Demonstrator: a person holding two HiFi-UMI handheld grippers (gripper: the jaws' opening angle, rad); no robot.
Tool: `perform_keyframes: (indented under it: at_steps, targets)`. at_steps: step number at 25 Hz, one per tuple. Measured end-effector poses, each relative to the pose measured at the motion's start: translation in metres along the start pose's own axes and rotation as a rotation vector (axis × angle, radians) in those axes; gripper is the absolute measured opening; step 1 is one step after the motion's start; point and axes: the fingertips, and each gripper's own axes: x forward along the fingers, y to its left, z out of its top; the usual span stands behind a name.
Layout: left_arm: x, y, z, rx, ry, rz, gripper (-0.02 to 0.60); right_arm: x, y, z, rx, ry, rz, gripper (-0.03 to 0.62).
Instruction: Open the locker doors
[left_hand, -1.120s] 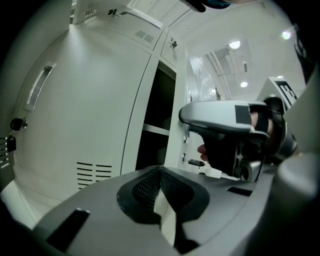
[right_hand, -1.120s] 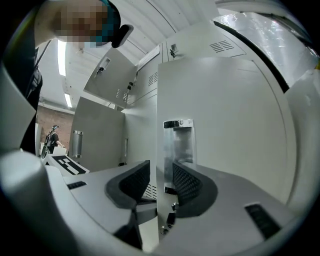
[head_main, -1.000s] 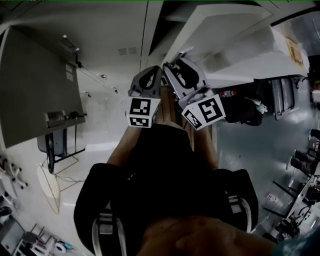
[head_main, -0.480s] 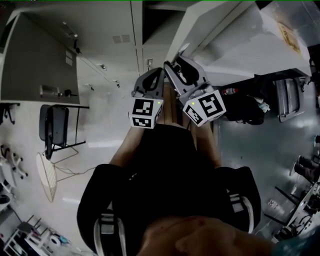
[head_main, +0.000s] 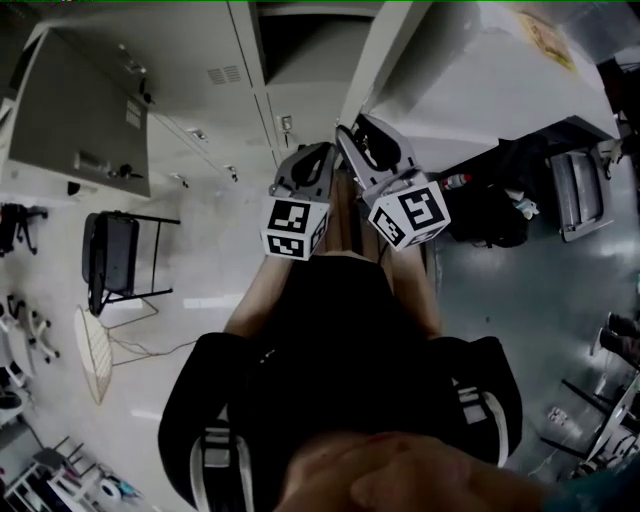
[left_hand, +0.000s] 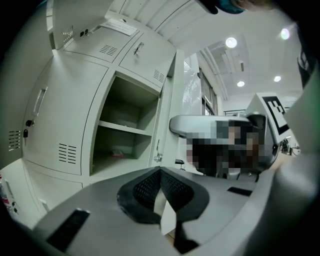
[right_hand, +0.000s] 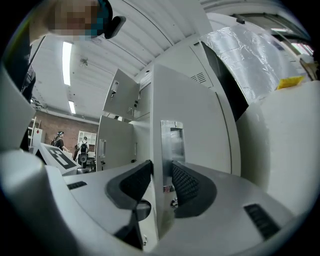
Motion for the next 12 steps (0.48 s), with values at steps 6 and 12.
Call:
perform_keyframes:
  at_steps: [6, 12]
  targets:
    - [0.003, -0.032, 0.006, 0.007, -0.02, -0.006, 0.009, -0.034, -0.018, 0.003, -0.018, -0.012, -0.07, 0.138]
    - [-0.014, -0.069, 0.02, 0.012, -0.037, 0.025, 0.009, -0.066, -0.039, 0.007, -0.017, 0.004, -0.124, 0.106]
